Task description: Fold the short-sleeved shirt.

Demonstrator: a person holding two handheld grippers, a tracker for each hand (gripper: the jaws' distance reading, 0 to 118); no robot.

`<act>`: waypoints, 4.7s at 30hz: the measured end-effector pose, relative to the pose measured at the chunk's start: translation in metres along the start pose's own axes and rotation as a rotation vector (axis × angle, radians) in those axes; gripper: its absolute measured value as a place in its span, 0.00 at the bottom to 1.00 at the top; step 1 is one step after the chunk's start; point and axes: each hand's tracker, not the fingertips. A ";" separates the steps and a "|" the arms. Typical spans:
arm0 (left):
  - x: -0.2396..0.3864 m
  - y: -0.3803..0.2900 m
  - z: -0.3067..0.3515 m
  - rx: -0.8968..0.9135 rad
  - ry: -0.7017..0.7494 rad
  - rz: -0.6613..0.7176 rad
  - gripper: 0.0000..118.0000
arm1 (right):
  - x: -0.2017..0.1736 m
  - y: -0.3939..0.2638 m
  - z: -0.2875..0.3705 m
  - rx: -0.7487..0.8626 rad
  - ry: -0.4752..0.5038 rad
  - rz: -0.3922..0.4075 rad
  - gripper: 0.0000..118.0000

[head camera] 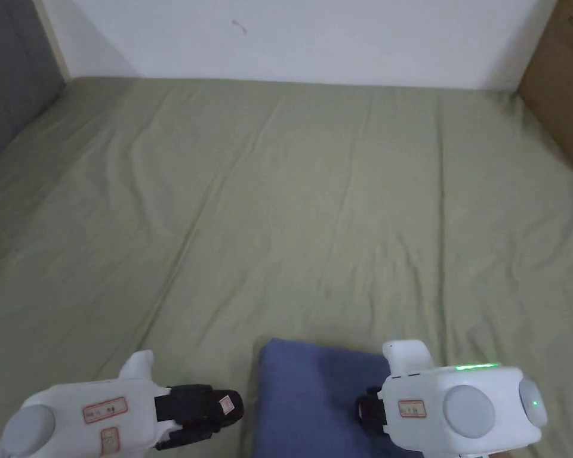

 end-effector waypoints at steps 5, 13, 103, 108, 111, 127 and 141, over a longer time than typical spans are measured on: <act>-0.001 0.013 -0.031 -0.085 -0.066 0.028 1.00 | -0.002 0.003 0.003 -0.010 -0.011 0.002 0.00; -0.015 0.021 -0.081 -0.184 -0.180 0.111 1.00 | -0.003 0.003 0.005 -0.013 -0.011 -0.013 0.00; 0.307 -0.043 0.042 0.872 0.666 -0.903 0.00 | -0.039 0.033 0.233 0.983 -0.528 0.023 0.00; 0.307 -0.040 0.045 0.893 0.654 -0.902 0.00 | -0.046 0.030 0.238 1.040 -0.529 0.036 0.00; 0.306 -0.039 0.044 0.901 0.669 -0.893 0.20 | -0.048 0.032 0.237 1.037 -0.527 0.047 0.00; 0.304 -0.033 0.058 0.877 0.610 -0.817 0.97 | -0.056 0.043 0.233 1.048 -0.483 0.064 0.95; 0.317 -0.039 0.044 0.959 0.755 -0.928 0.97 | -0.050 0.049 0.229 1.024 -0.490 0.071 0.97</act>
